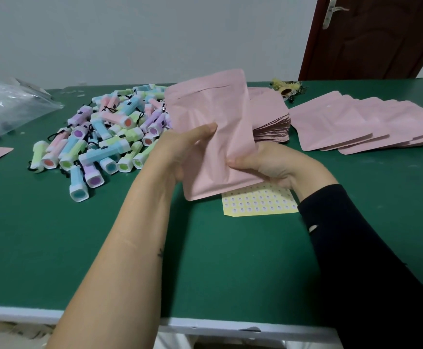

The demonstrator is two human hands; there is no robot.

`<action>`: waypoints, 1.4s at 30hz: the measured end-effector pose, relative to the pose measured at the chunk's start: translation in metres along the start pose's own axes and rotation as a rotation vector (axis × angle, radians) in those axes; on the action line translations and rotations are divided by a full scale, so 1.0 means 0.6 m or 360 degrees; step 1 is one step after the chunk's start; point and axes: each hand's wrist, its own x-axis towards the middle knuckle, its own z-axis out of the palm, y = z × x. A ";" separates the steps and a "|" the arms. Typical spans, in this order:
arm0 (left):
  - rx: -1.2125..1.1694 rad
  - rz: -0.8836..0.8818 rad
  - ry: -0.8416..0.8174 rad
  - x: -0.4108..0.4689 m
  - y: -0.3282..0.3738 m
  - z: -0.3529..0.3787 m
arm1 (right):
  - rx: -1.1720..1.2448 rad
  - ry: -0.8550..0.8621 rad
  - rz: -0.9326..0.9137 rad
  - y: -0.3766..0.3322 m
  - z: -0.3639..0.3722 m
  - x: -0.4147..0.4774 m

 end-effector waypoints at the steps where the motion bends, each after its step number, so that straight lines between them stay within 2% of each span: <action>1: 0.0022 -0.0009 -0.0017 0.001 -0.001 0.000 | 0.0032 0.0019 -0.0009 -0.002 0.001 0.001; 8: 0.0158 0.0068 -0.0053 0.006 -0.005 -0.001 | 0.0124 0.0363 -0.0109 -0.015 0.016 0.000; 10: 0.0208 0.0055 -0.0294 0.005 0.001 -0.011 | 0.0267 0.0543 -0.0189 -0.020 0.015 0.003; 12: 0.0538 -0.0060 -0.0633 0.000 0.001 -0.016 | 0.0385 0.0685 -0.0261 -0.024 0.005 0.004; 14: 0.0719 -0.0135 -0.0724 -0.002 -0.004 -0.016 | 0.0369 0.0726 -0.0279 -0.024 -0.003 0.003; 19: 0.0694 -0.0177 -0.0648 0.002 -0.007 -0.019 | 0.0196 0.0648 -0.0241 -0.017 -0.002 0.001; 26: 0.0649 -0.0051 -0.0353 0.010 -0.013 -0.021 | 0.0054 0.0522 -0.0266 -0.017 0.000 0.001; 34: 0.0223 0.0022 -0.0075 0.011 -0.005 -0.015 | -0.0241 0.0348 -0.0170 -0.011 0.009 0.001; 38: 0.0216 0.0057 -0.0083 0.009 -0.007 -0.004 | 0.0127 0.0531 -0.0209 -0.013 0.017 0.006; 42: 0.0281 0.0048 -0.0082 0.012 -0.008 -0.003 | 0.0268 0.0622 -0.0228 -0.012 0.016 0.005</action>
